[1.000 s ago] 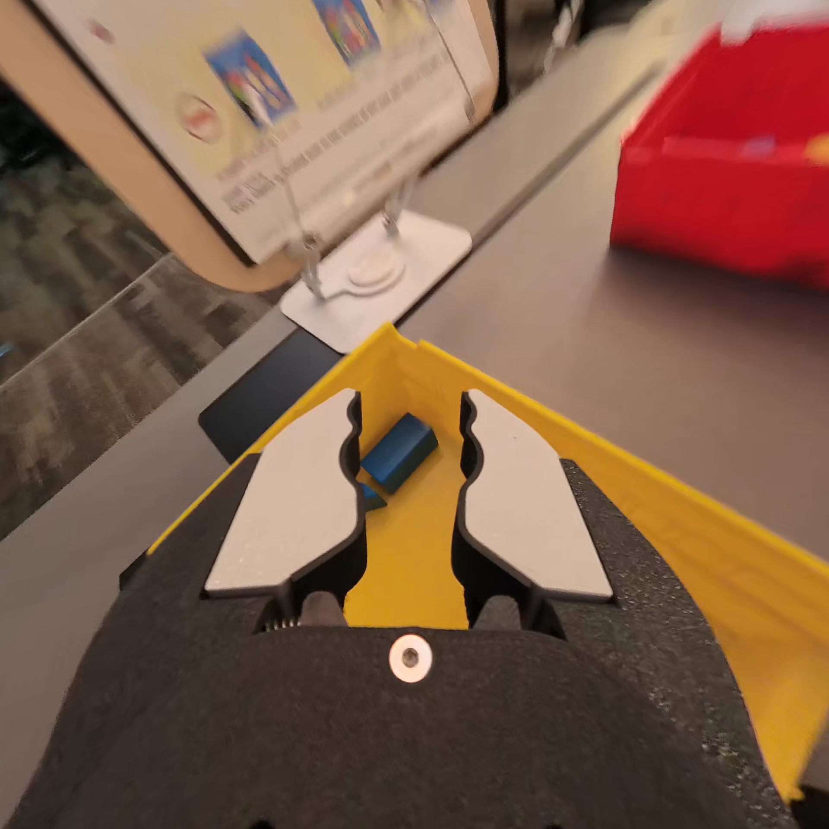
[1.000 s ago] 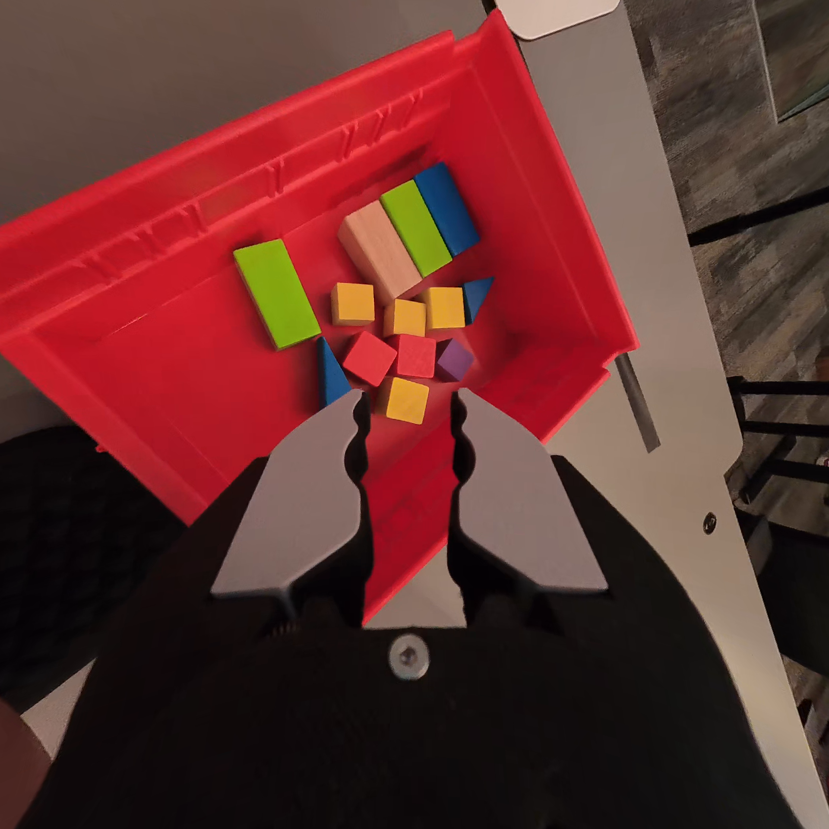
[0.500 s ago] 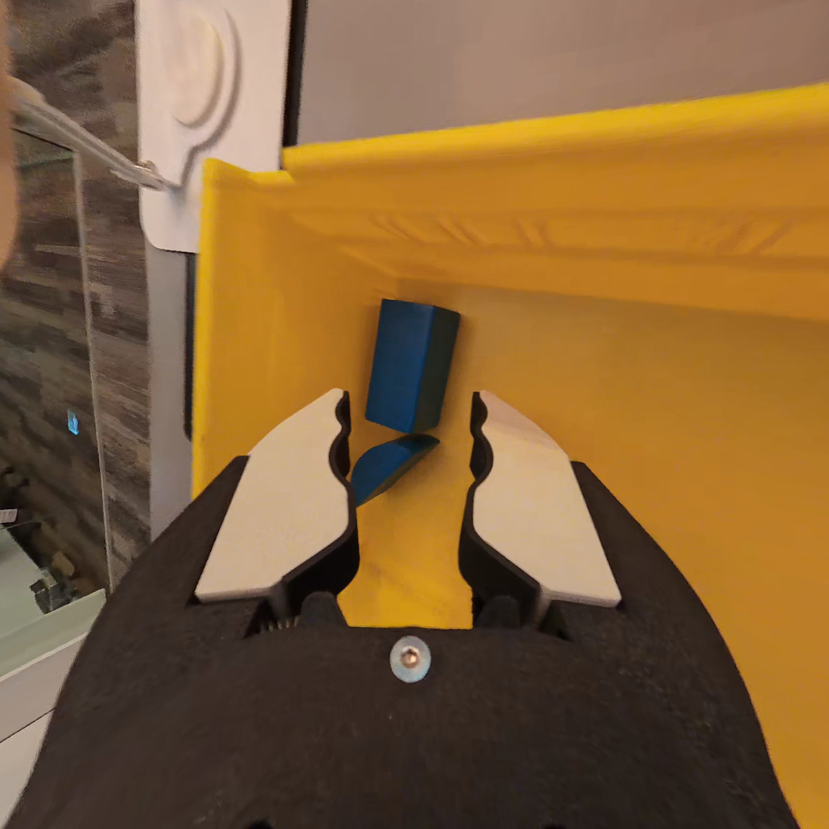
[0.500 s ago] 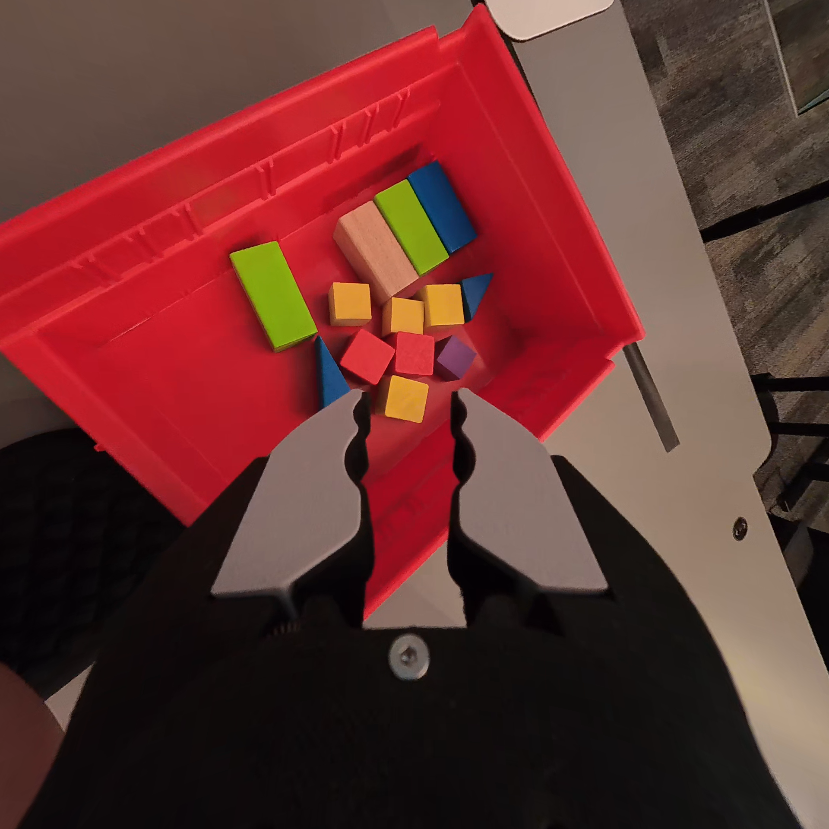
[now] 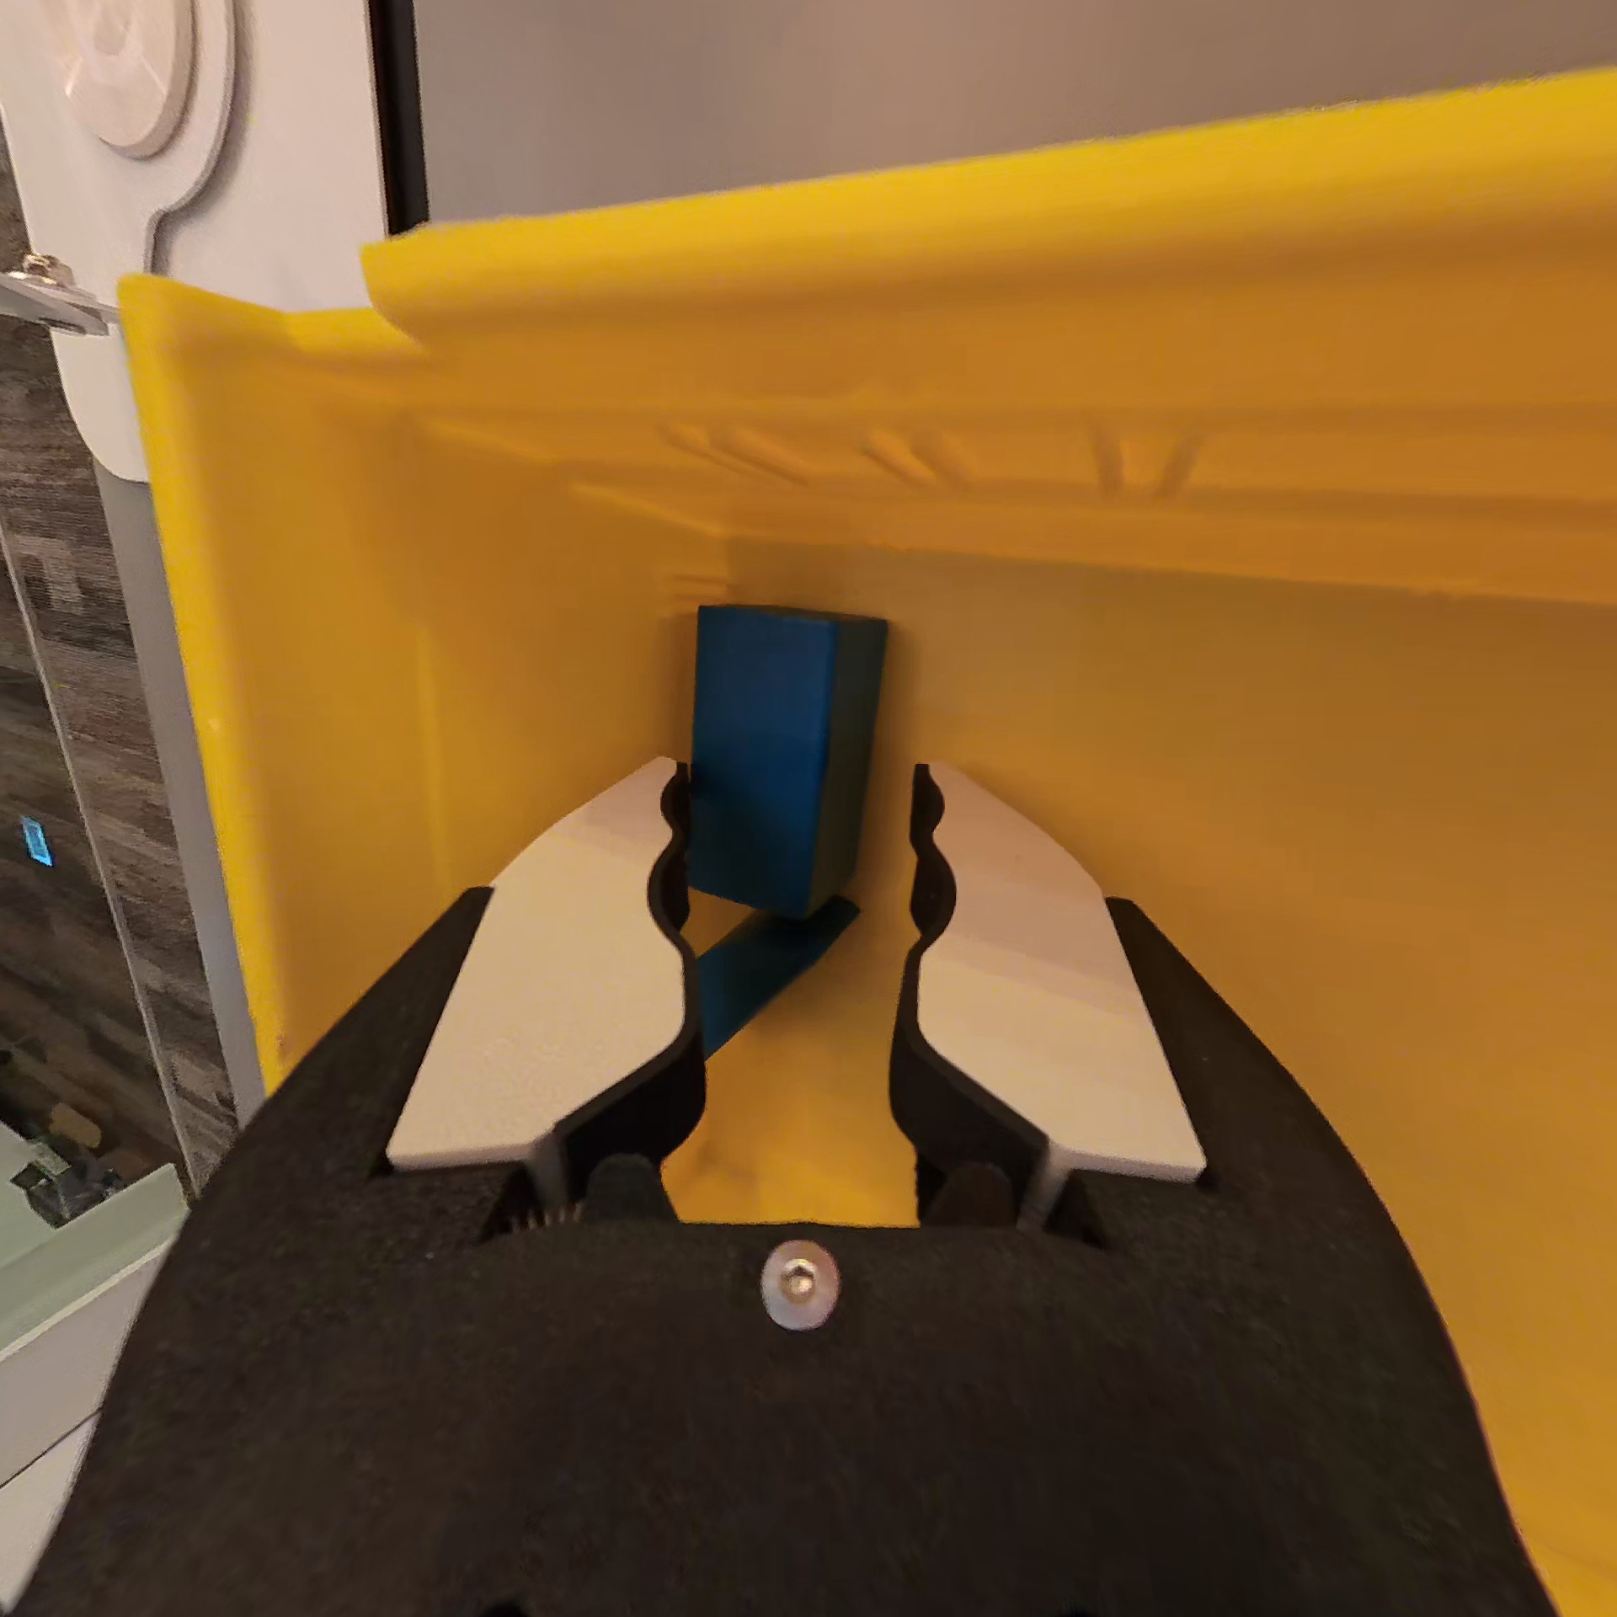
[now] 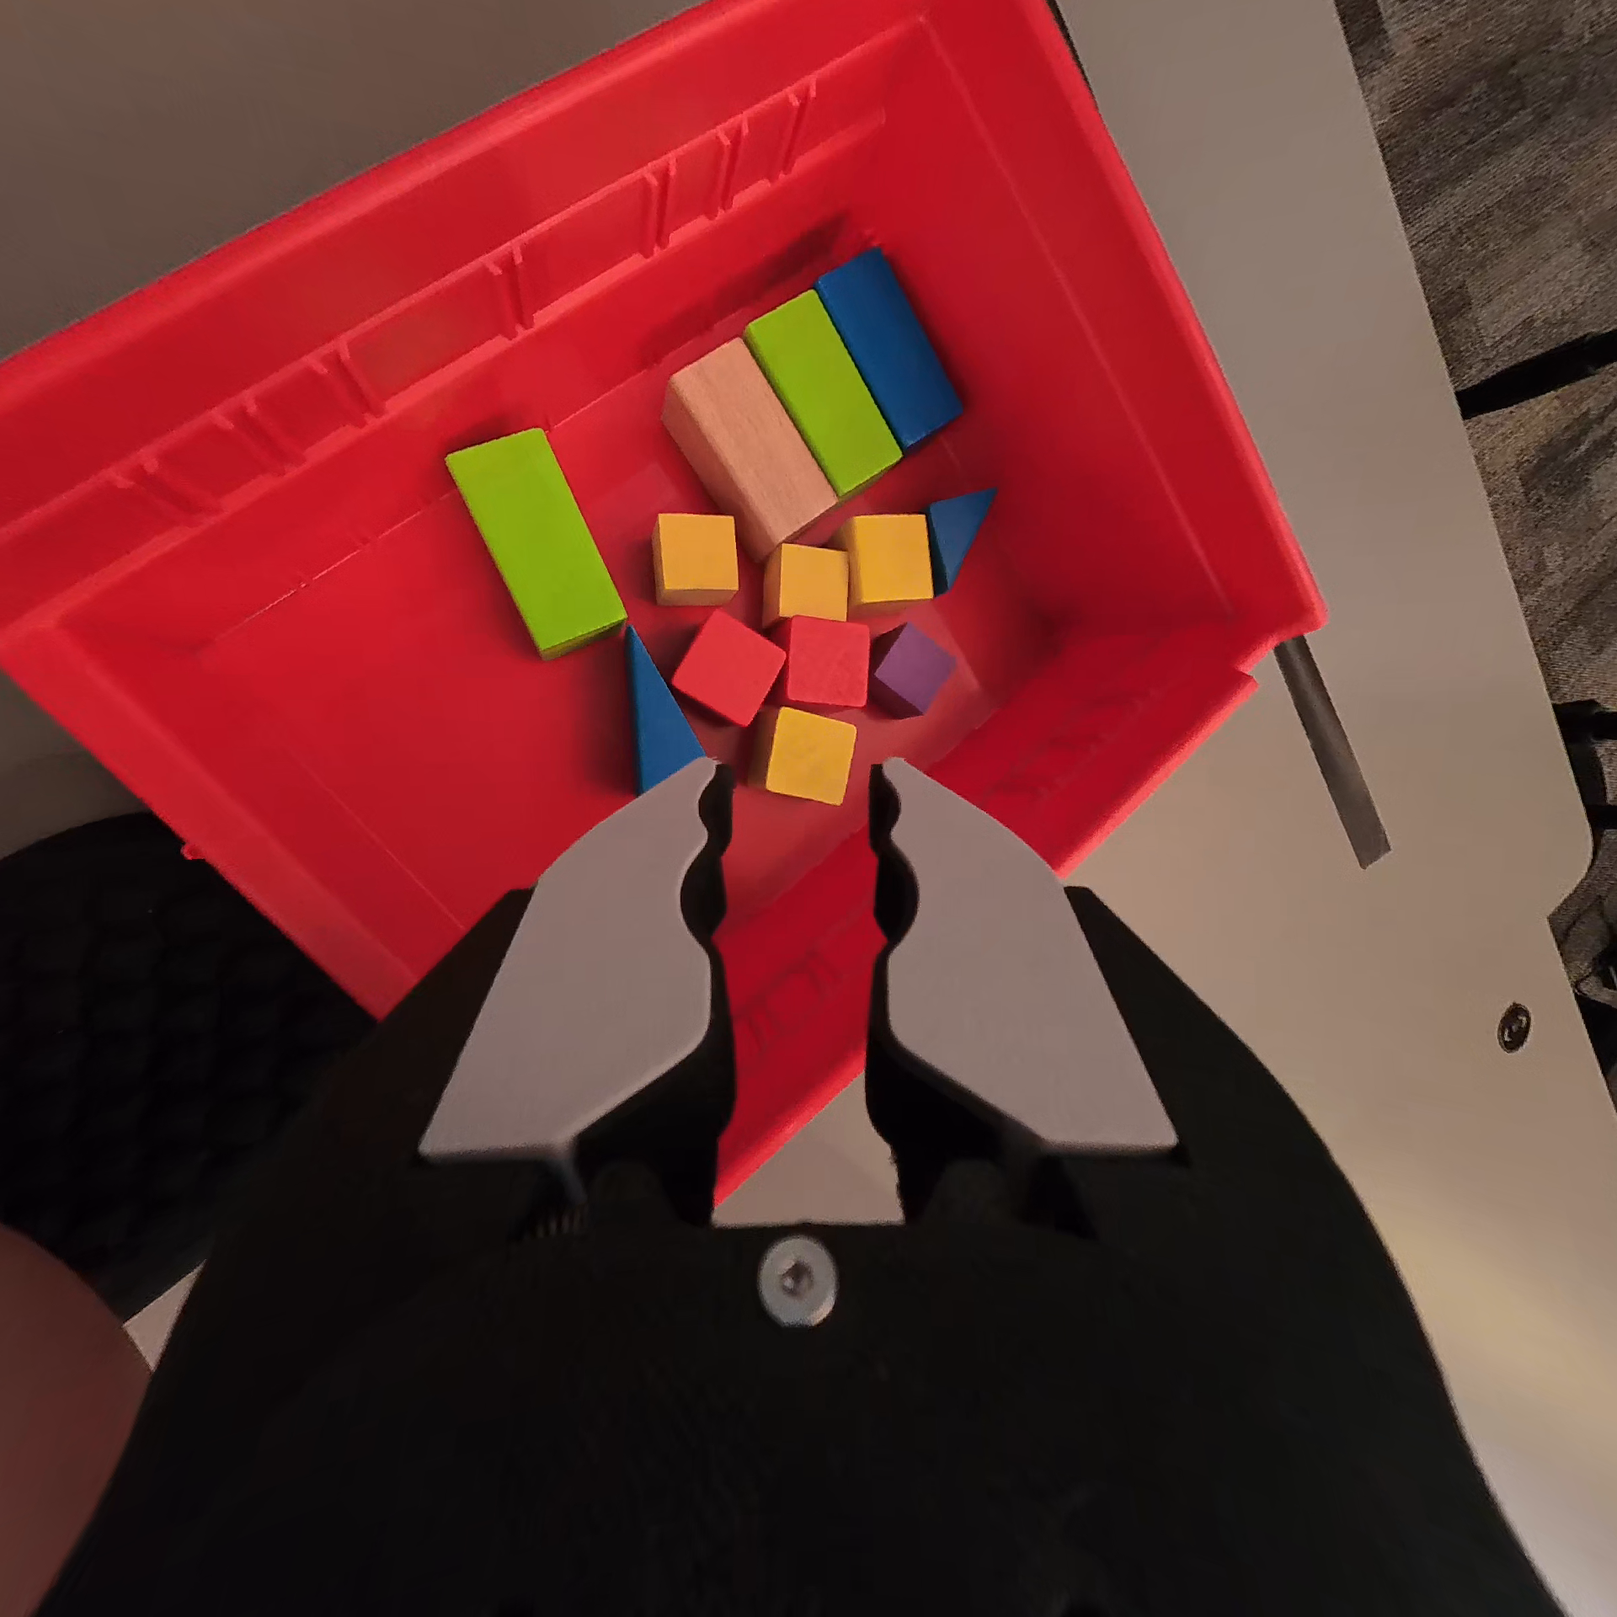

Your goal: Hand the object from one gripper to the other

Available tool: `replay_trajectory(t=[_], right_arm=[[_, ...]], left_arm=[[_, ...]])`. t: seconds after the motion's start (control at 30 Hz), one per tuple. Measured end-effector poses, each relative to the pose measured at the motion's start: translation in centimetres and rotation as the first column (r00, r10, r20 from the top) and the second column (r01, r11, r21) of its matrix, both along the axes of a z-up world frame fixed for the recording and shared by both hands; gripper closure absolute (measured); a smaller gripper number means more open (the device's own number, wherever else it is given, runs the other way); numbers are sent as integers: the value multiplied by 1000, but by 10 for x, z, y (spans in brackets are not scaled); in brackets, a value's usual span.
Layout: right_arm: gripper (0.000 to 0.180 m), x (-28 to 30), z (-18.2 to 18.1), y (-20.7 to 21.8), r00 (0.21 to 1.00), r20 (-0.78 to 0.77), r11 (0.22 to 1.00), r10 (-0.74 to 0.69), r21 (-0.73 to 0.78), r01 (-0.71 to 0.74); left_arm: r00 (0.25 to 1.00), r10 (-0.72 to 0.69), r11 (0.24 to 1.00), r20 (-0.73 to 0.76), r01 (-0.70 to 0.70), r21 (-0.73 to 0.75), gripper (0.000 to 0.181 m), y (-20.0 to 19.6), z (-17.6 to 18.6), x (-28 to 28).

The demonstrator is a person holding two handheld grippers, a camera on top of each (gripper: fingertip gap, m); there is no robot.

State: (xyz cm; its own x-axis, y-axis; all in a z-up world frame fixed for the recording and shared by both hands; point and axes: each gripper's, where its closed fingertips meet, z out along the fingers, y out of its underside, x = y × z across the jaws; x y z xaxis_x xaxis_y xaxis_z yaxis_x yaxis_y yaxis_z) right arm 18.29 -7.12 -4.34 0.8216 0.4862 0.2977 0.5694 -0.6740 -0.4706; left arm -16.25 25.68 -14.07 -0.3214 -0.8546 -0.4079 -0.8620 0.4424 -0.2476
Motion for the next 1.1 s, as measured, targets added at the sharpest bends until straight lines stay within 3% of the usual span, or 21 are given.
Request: replay_trajectory(t=[0.17,0.33,0.87,1.1], right_arm=[[149,-2,-5,2,1000,4,1000,8,-26,-8],[150,-3,-9,3,1000,6,999,10,-50,-9],[154,-6,-18,3,1000,-7,995,21,-96,-22],[154,-4,-17,4,1000,13,995,14,-96,-13]], left_arm=[[999,-23,999,39,24,-35,146,-9,3,4],[1000,-3,999,-14,3,-46,135,-6,-6,1],[997,35,998,-66,-38,-44,142,-5,-4,-6],[998,58,998,-39,-59,-29,143,-14,17,-12]])
